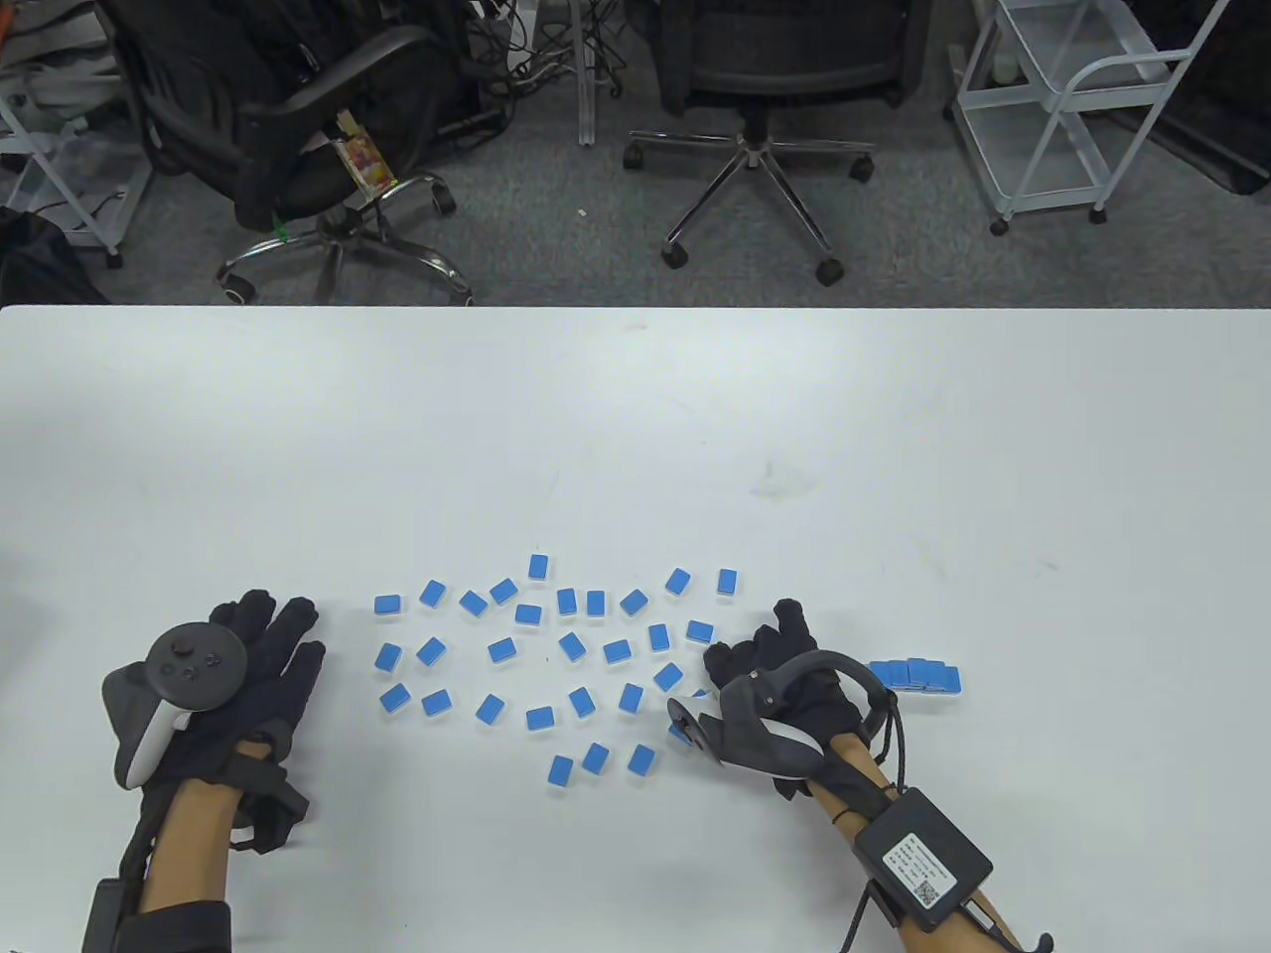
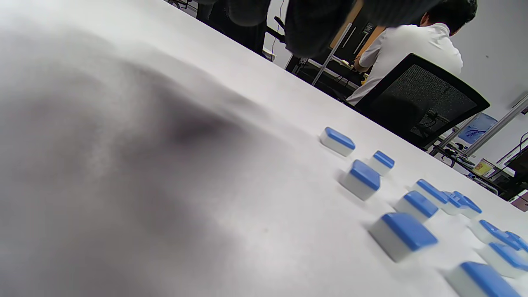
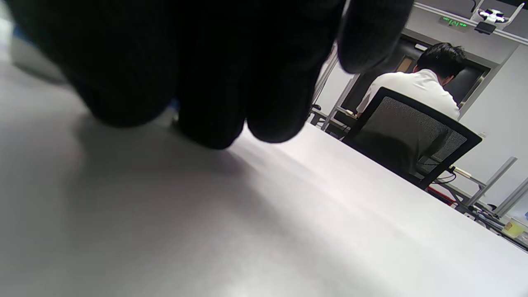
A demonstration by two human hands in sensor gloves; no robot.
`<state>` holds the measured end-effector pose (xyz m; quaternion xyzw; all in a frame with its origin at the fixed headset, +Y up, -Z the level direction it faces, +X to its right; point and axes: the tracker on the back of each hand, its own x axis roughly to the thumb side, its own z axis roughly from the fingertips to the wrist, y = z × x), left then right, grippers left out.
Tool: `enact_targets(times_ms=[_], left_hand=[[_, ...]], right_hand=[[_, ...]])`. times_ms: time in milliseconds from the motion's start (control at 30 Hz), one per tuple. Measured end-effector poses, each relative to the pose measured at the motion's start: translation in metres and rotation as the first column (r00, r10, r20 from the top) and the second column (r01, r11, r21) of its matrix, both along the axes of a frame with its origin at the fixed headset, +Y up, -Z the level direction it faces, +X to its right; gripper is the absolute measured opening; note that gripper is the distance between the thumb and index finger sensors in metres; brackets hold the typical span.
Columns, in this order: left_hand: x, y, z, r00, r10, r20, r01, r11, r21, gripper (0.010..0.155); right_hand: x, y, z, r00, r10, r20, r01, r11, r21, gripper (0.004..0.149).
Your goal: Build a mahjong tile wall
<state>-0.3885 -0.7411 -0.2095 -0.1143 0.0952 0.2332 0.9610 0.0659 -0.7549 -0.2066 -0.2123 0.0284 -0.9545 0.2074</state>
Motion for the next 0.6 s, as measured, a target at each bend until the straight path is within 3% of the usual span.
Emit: enact_targets(times_ms=[133,333,467,533,600], left_hand=[[0.0,0.0,0.001,1.0,-0.004,0.002,0.004,1.0,0.003,0.065],[0.0,0.0,0.001,1.0,-0.001,0.004,0.001,1.0,-0.002,0.064],[0.001,0.0,0.001,1.0,0.0,0.003,0.0,1.0,-0.003,0.064],[0.001,0.0,0.001,1.0,-0.002,0.004,0.002,1.0,-0.009,0.065],[0.001,0.0,0.001,1.0,0.0,0.005,0.0,1.0,-0.009,0.064]], right_hand=[[0.004,0.005,0.0,0.996,0.043,0.08,-0.029,0.984,-0.176,0.056],[0.013,0.009,0.002,0.997,0.039,0.063,-0.026,0.981,-0.195,0.057],[0.054,0.054,-0.008,0.968,-0.144,0.203,0.161,0.985,-0.068,0.056],[0.089,0.075,-0.01,0.907,-0.294,0.302,0.304,0.953,0.017,0.056],[0.127,0.088,-0.012,0.824,-0.368,0.431,0.355,0.928,0.114,0.056]])
